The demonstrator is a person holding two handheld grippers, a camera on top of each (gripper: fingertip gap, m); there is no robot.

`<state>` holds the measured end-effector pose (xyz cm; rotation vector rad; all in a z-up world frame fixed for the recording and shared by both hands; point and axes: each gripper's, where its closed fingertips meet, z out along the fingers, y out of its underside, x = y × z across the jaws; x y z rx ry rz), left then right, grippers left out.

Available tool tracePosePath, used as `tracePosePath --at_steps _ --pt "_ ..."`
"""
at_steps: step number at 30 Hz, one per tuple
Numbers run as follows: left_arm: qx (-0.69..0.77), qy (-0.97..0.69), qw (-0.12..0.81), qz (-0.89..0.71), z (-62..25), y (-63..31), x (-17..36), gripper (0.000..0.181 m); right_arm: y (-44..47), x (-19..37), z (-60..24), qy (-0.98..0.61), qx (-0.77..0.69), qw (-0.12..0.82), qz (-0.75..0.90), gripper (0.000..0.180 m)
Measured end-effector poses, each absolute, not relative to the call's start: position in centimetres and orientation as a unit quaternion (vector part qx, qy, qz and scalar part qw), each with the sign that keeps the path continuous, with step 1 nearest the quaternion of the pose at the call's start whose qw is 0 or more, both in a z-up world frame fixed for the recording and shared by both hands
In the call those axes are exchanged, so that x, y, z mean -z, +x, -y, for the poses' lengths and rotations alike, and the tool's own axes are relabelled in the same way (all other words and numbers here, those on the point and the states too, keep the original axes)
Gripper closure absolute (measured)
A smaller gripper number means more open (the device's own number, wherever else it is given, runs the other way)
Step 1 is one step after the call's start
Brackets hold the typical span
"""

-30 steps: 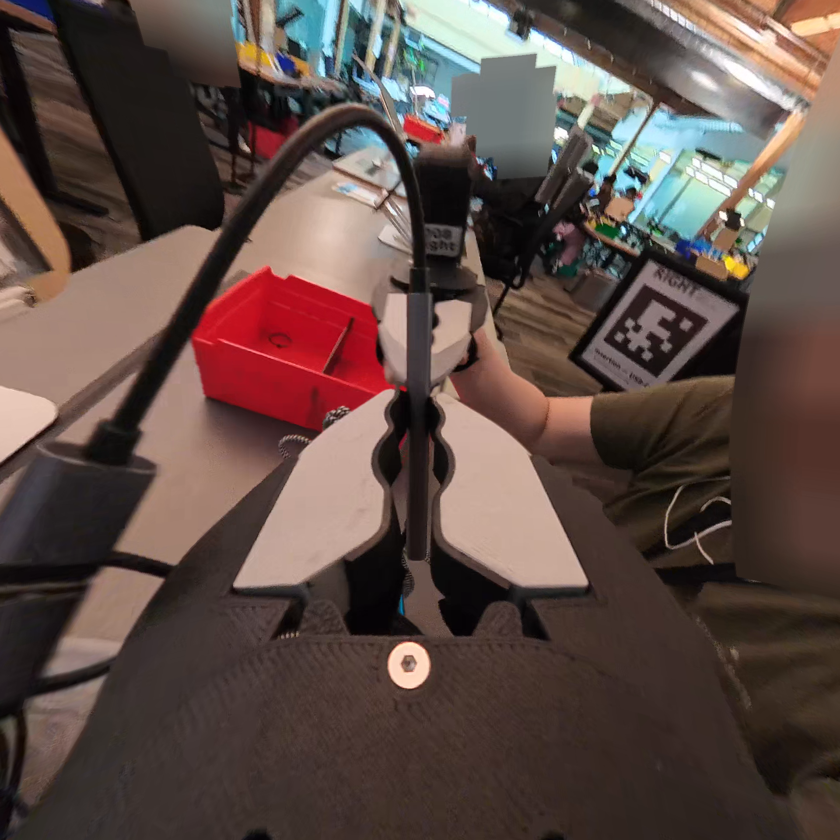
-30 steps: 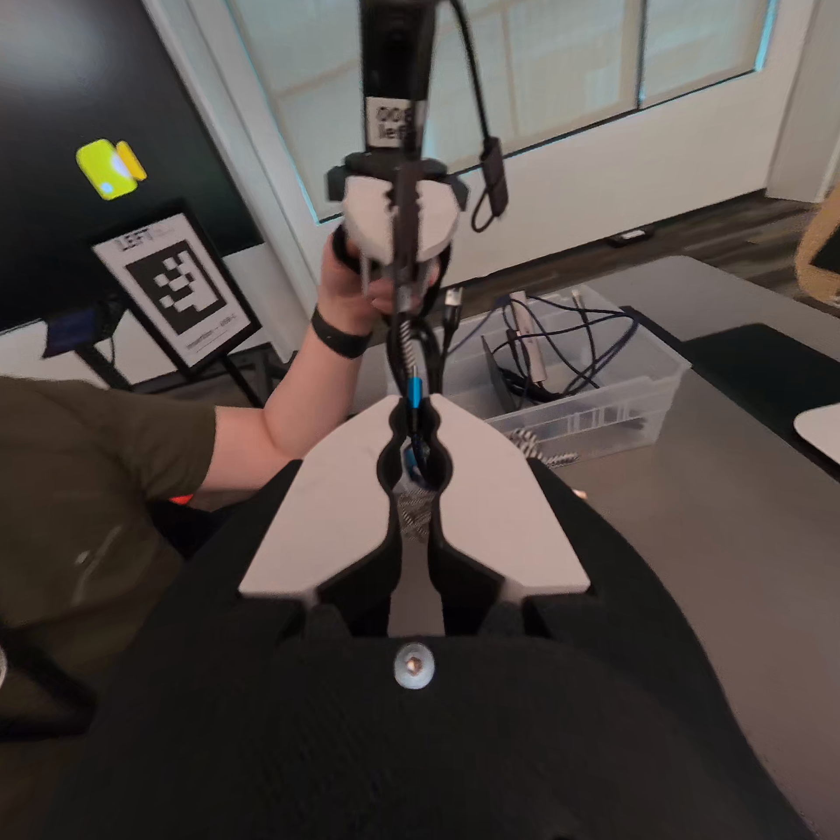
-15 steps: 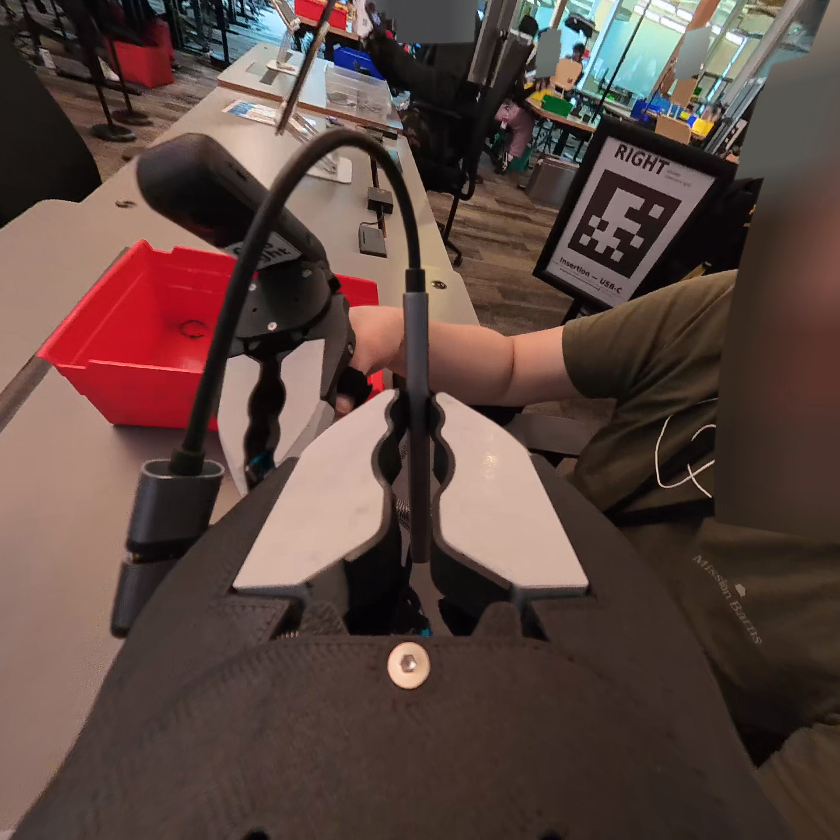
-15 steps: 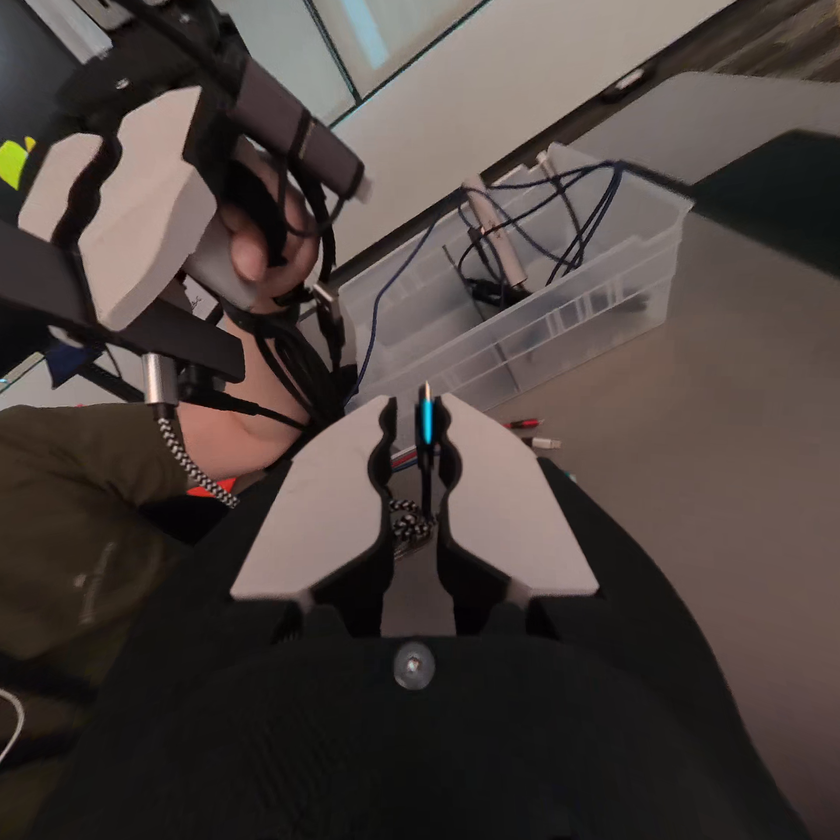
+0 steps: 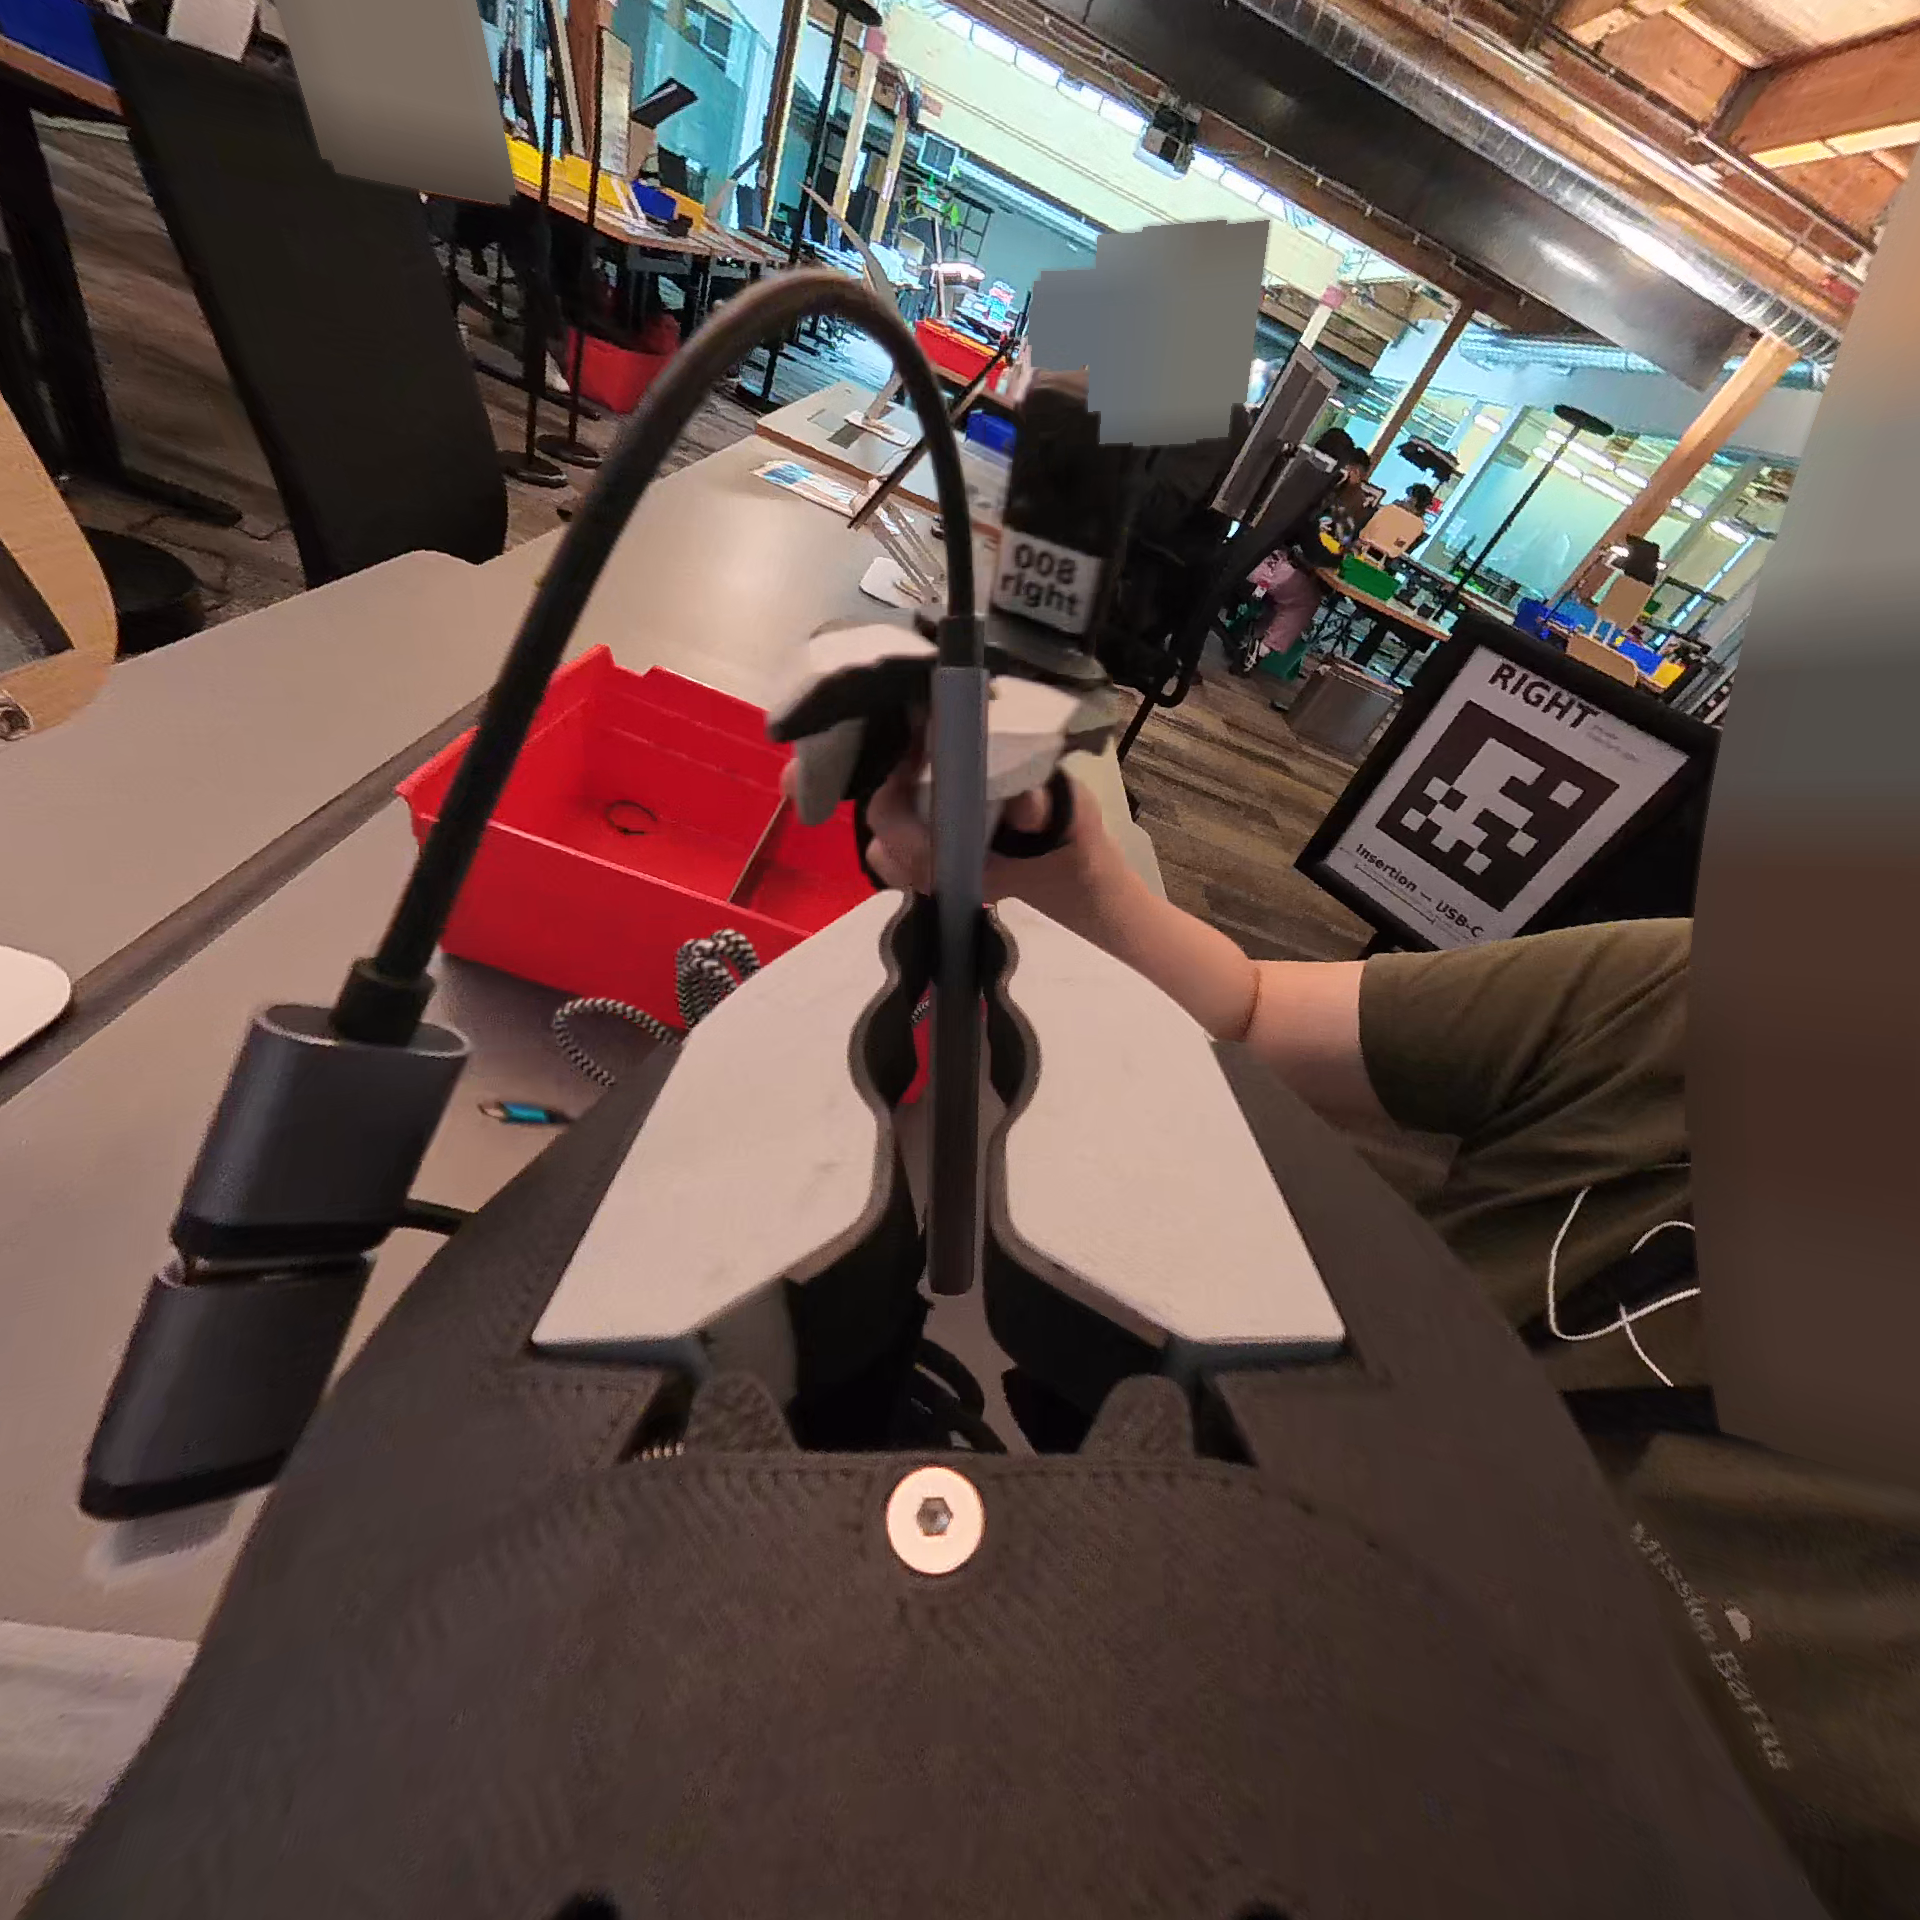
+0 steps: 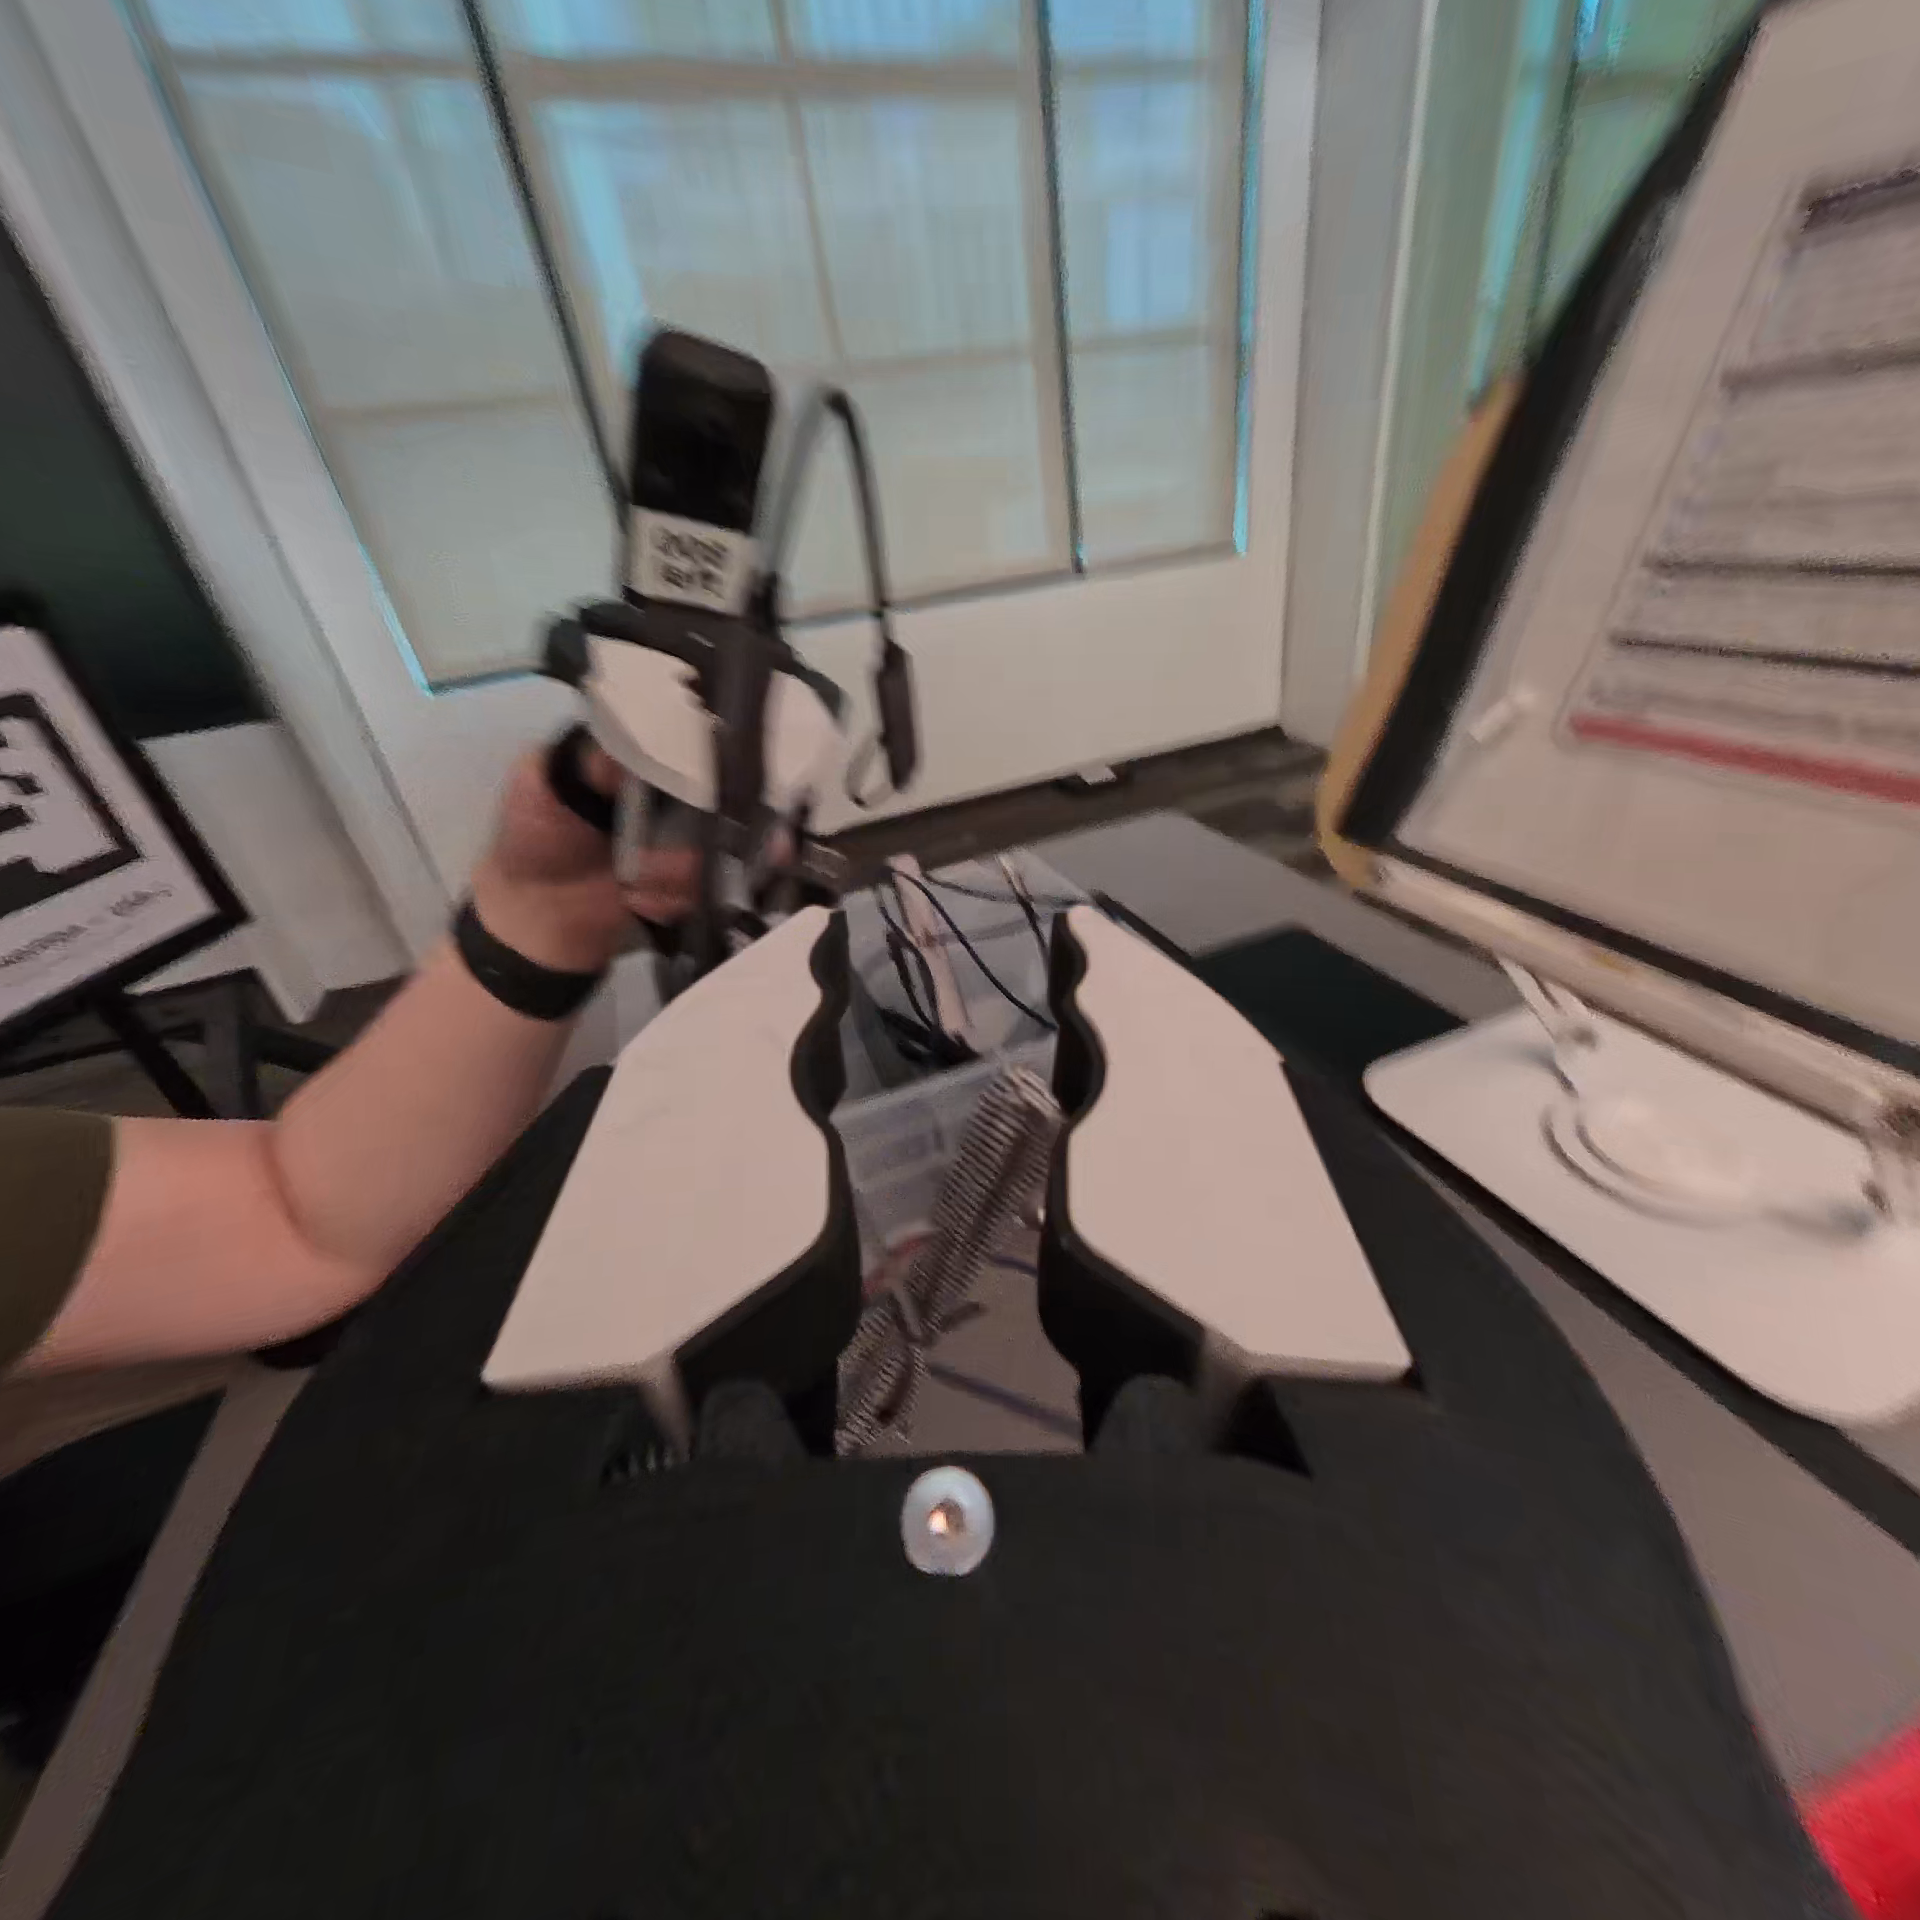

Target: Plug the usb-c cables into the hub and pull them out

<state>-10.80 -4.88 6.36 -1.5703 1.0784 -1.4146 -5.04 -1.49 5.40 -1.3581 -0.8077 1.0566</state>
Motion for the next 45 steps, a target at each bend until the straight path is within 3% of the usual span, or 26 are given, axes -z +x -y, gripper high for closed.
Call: tracePosePath --at_steps 3,10,13,14,23,27,45 --pt "0.553 -0.614 0.372 -0.422 5.0 -10.4 -6.2 0.172 -7.1 -6.9 4.7 -0.530 -0.523 0.561 0.362 0.145" --pt "0.555 -0.613 0.362 -0.430 5.6 -9.5 -6.0 0.172 -10.9 -3.7 5.6 -0.546 -0.603 0.463 0.352 0.152" --pt "0.553 -0.613 0.360 -0.435 5.8 -9.2 -5.8 0.172 -10.9 -3.5 5.5 -0.543 -0.609 0.462 0.348 0.163" --pt "0.551 -0.614 0.359 -0.436 5.7 -9.1 -5.7 0.172 -10.9 -3.6 6.0 -0.532 -0.616 0.456 0.360 0.174" --pt "0.548 -0.636 0.309 -0.447 5.8 -9.4 -3.8 0.159 -10.5 -2.6 5.3 -0.557 -0.538 0.494 0.394 0.174" --pt "0.528 -0.640 0.308 -0.465 5.5 -9.4 -2.7 0.170 -10.3 -2.6 5.1 -0.557 -0.551 0.487 0.385 0.174" --pt "0.494 -0.645 0.306 -0.497 6.8 -9.9 -3.5 0.171 -10.8 -3.3 6.3 -0.539 -0.583 0.464 0.393 0.173"
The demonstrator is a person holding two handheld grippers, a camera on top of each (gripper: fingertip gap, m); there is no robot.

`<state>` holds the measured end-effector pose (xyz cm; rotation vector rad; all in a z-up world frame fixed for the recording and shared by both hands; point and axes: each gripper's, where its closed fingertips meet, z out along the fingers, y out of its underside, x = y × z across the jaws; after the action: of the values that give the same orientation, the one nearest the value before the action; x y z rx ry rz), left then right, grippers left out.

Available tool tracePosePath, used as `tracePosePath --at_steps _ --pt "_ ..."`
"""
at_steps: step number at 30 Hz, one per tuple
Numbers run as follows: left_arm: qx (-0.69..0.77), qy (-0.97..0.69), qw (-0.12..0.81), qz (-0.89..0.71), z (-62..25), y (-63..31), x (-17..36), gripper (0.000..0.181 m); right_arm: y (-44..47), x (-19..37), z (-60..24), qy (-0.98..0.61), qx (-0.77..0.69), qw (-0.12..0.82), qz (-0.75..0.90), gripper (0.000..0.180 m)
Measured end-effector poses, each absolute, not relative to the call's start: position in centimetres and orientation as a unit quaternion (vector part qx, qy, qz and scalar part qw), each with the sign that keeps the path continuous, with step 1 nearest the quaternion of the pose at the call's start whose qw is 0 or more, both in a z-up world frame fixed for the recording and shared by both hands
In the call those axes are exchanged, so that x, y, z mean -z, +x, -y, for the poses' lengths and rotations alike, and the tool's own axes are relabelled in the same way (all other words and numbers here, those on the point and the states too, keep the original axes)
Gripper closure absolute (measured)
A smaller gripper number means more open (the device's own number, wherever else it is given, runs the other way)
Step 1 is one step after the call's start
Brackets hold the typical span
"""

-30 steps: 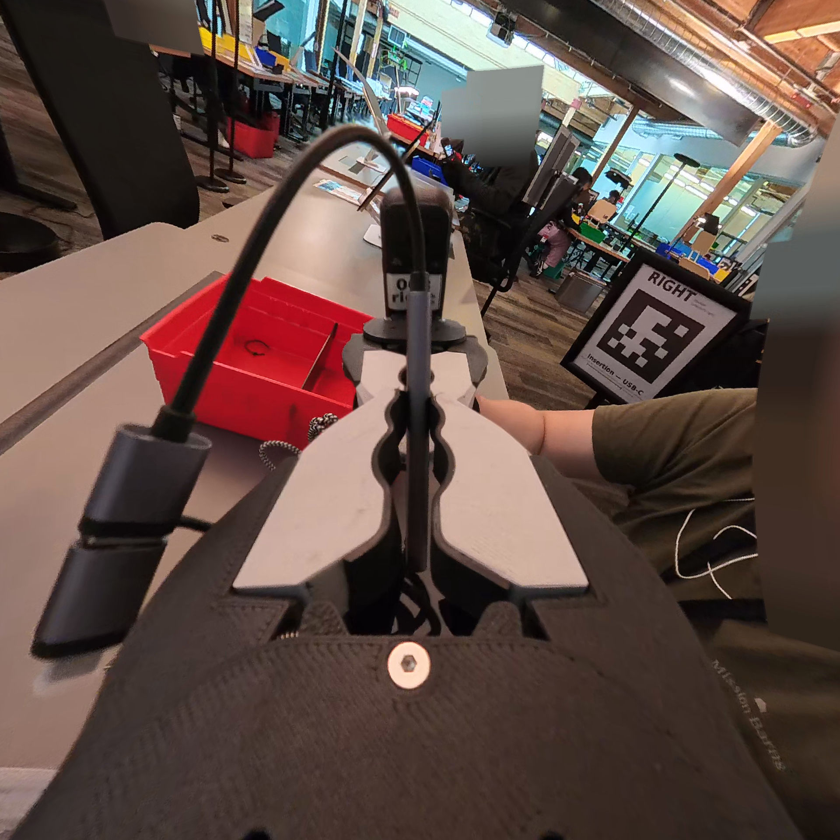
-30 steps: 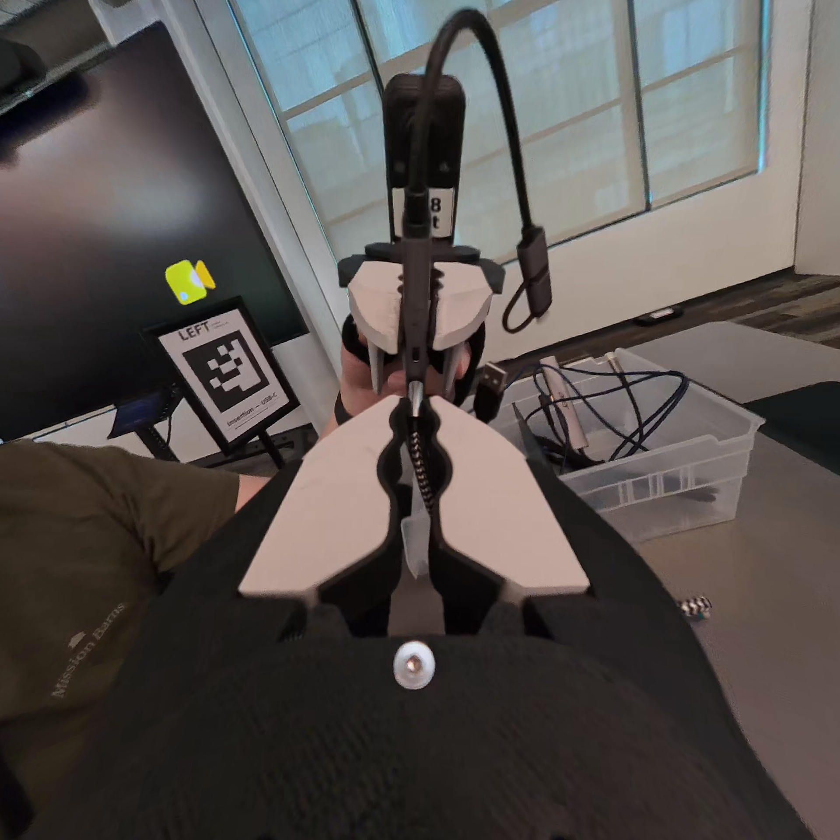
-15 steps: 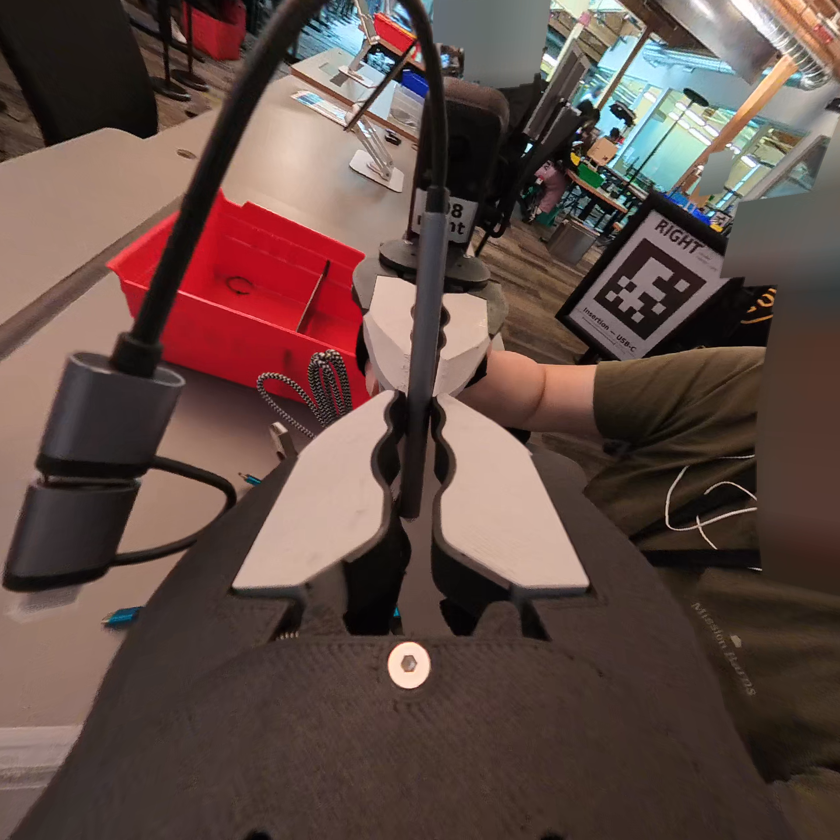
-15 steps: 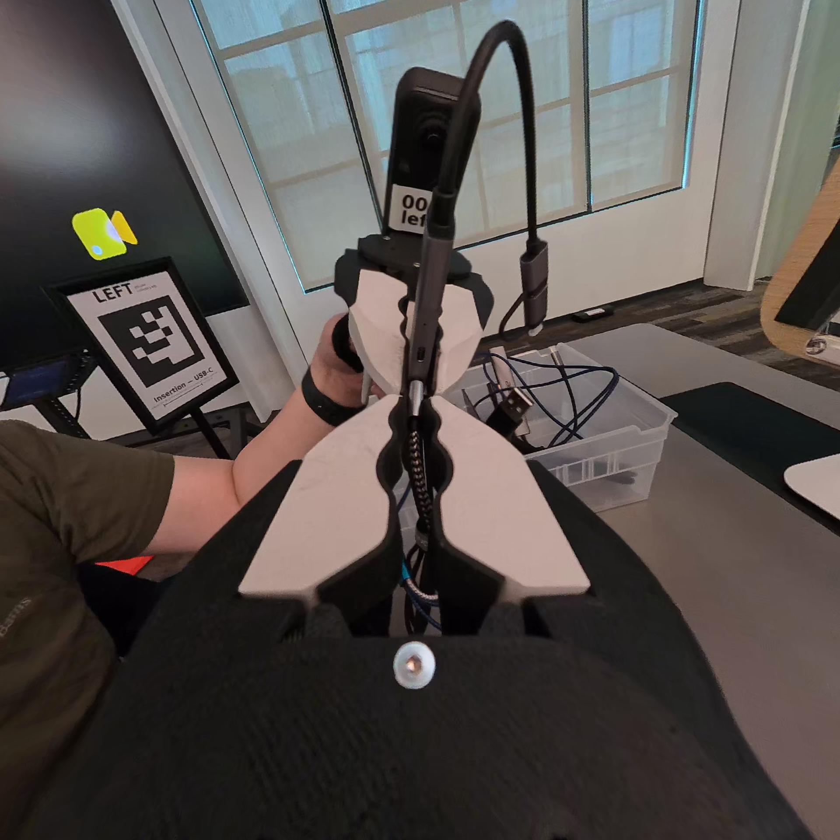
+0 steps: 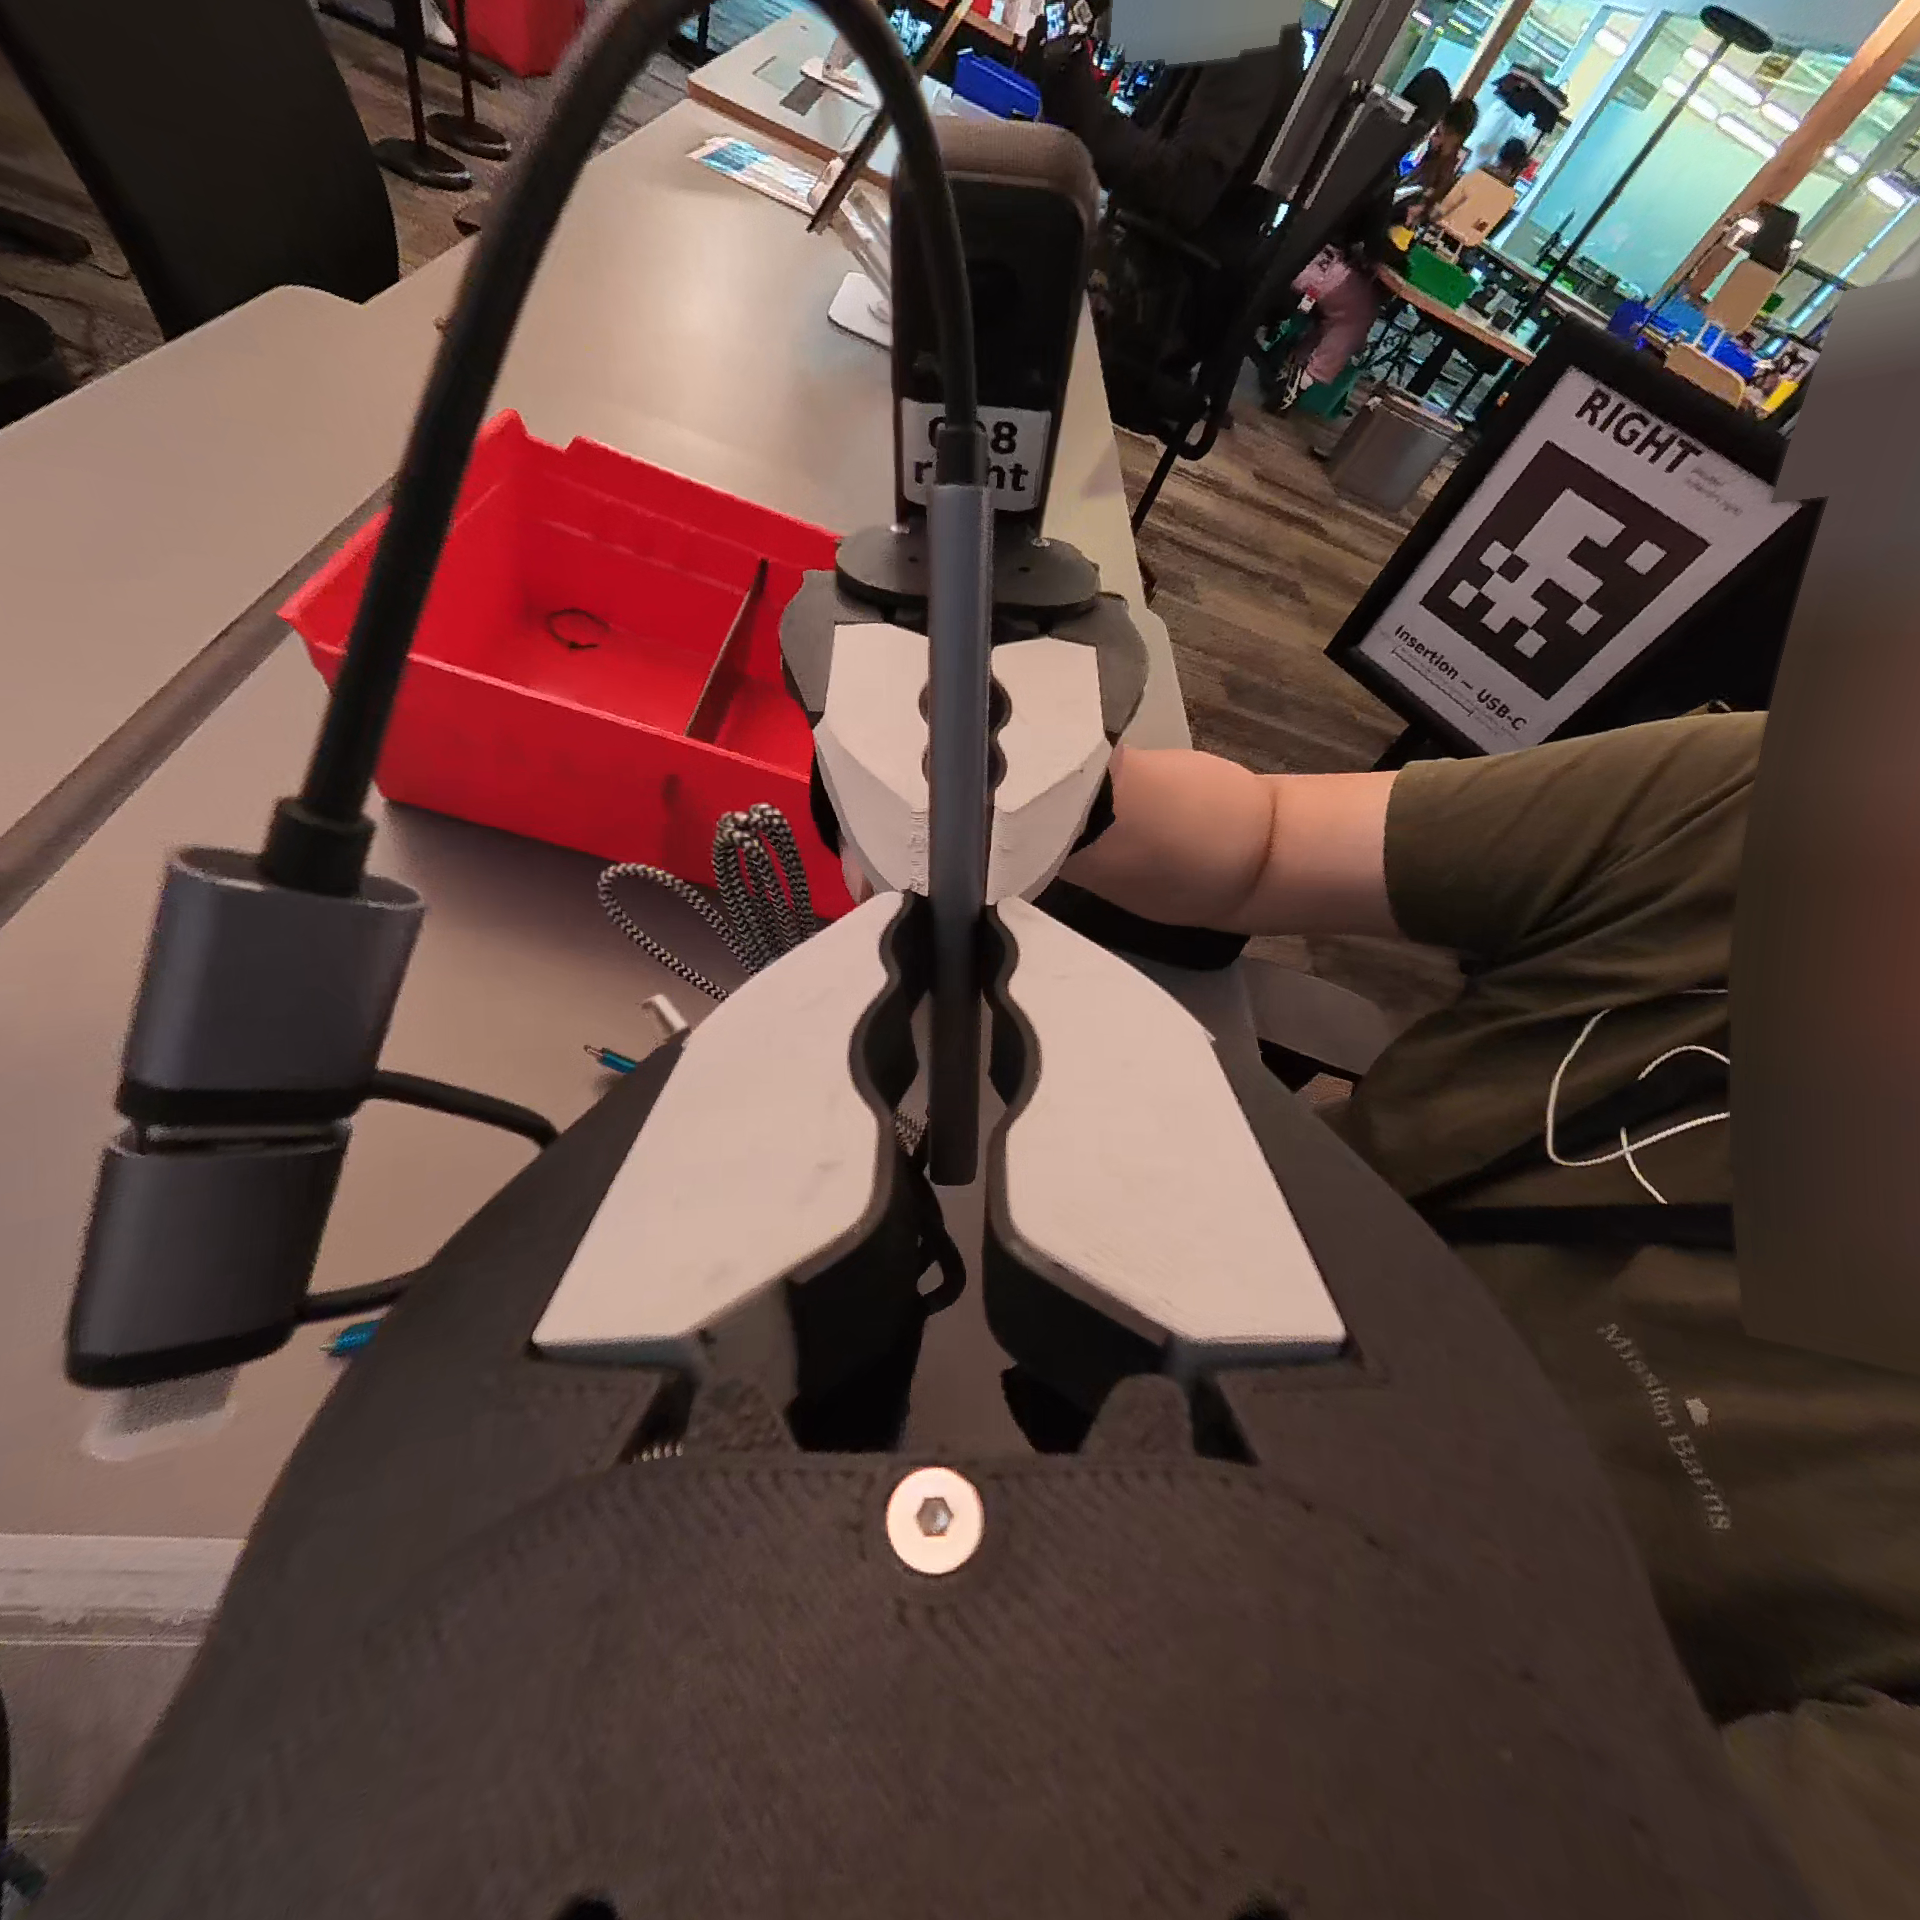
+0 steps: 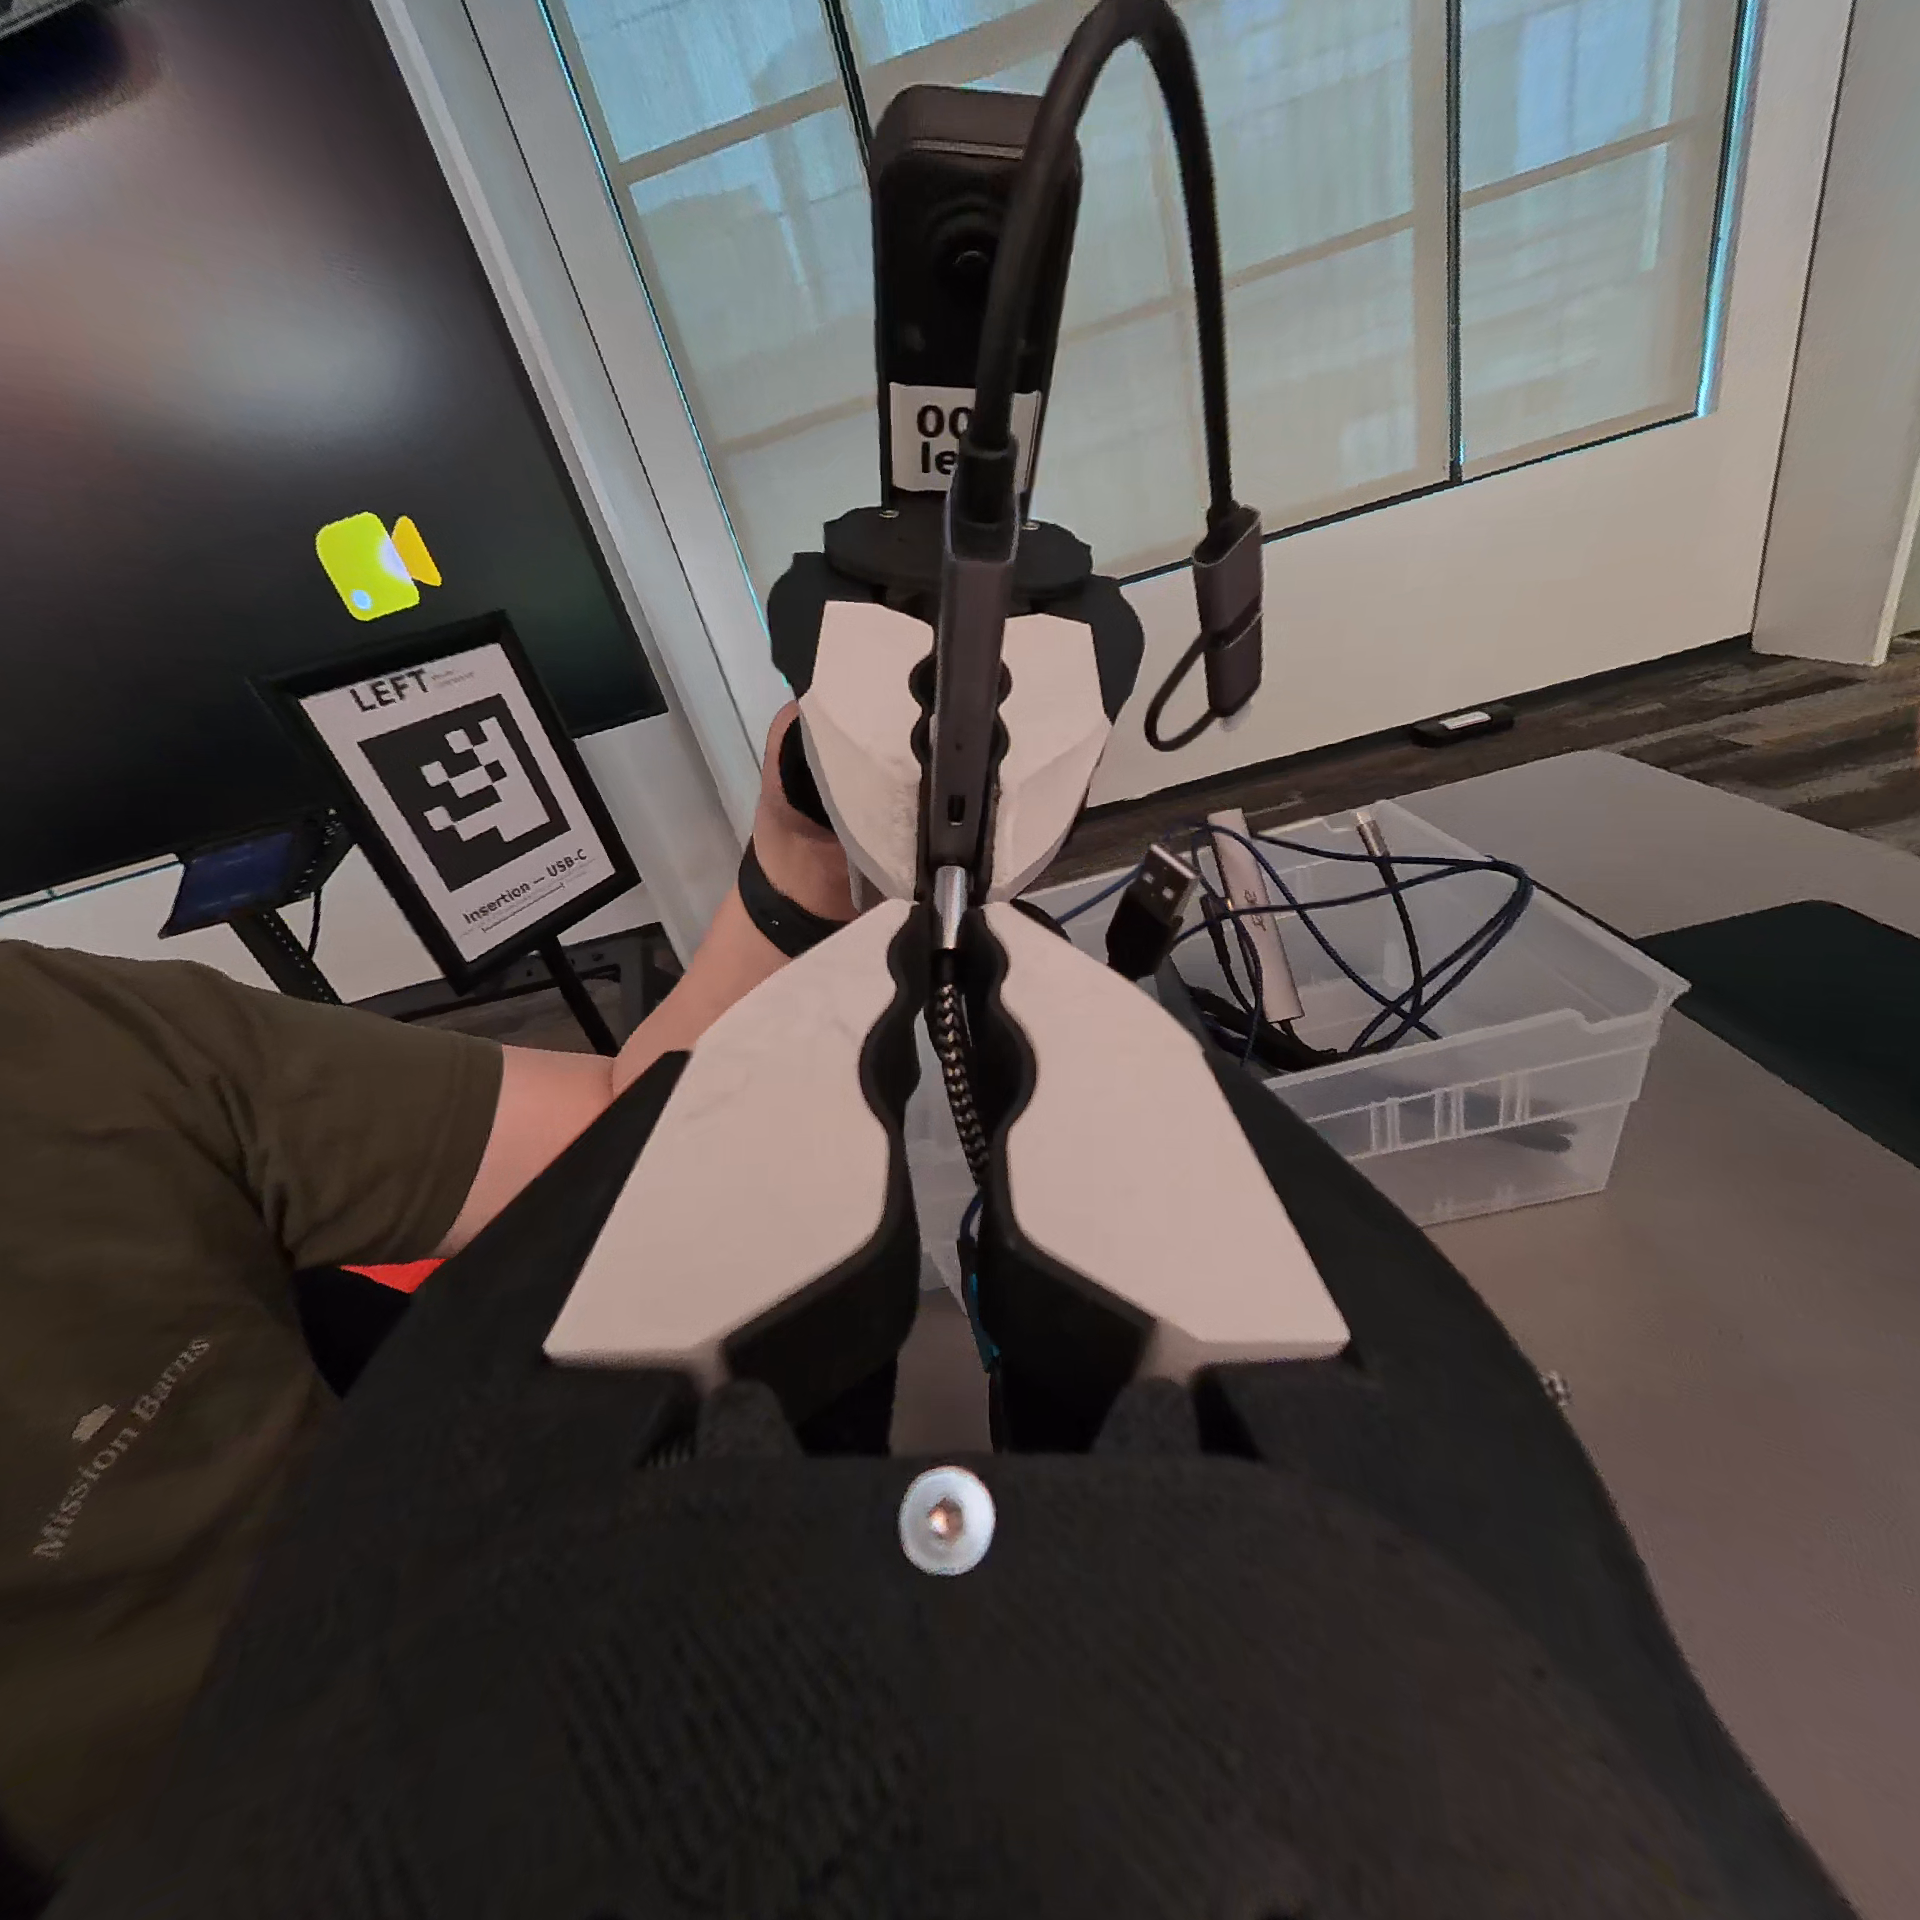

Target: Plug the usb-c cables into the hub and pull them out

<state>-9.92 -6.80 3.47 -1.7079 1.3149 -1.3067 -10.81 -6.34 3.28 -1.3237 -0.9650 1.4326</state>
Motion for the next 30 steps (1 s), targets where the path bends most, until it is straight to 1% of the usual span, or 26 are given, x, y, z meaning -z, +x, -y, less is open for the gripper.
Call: tracePosePath --at_steps 5,9,12,18,22,26,30 --pt "0.500 -0.639 0.322 -0.488 7.0 -9.7 -4.4 0.171 -10.7 -4.2 6.6 -0.529 -0.574 0.490 0.389 0.174" --pt "0.502 -0.639 0.326 -0.483 6.9 -9.5 -4.4 0.172 -10.4 -4.2 6.4 -0.534 -0.567 0.490 0.391 0.174" --pt "0.509 -0.639 0.325 -0.476 6.6 -9.3 -4.4 0.172 -10.3 -4.1 6.3 -0.542 -0.571 0.480 0.388 0.173" --pt "0.498 -0.649 0.312 -0.483 6.5 -9.1 -3.4 0.171 -10.0 -3.0 6.2 -0.562 -0.591 0.422 0.396 0.172" --pt "0.511 -0.645 0.308 -0.478 6.6 -9.0 -3.6 0.171 -9.9 -3.2 6.2 -0.563 -0.589 0.424 0.396 0.172" --pt "0.489 -0.652 0.311 -0.489 6.7 -8.6 -3.0 0.171 -9.5 -2.5 6.4 -0.584 -0.570 0.395 0.423 0.172" --pt "0.513 -0.639 0.329 -0.469 6.7 -8.0 -4.2 0.171 -8.9 -3.7 6.3 -0.571 -0.575 0.418 0.410 0.171"
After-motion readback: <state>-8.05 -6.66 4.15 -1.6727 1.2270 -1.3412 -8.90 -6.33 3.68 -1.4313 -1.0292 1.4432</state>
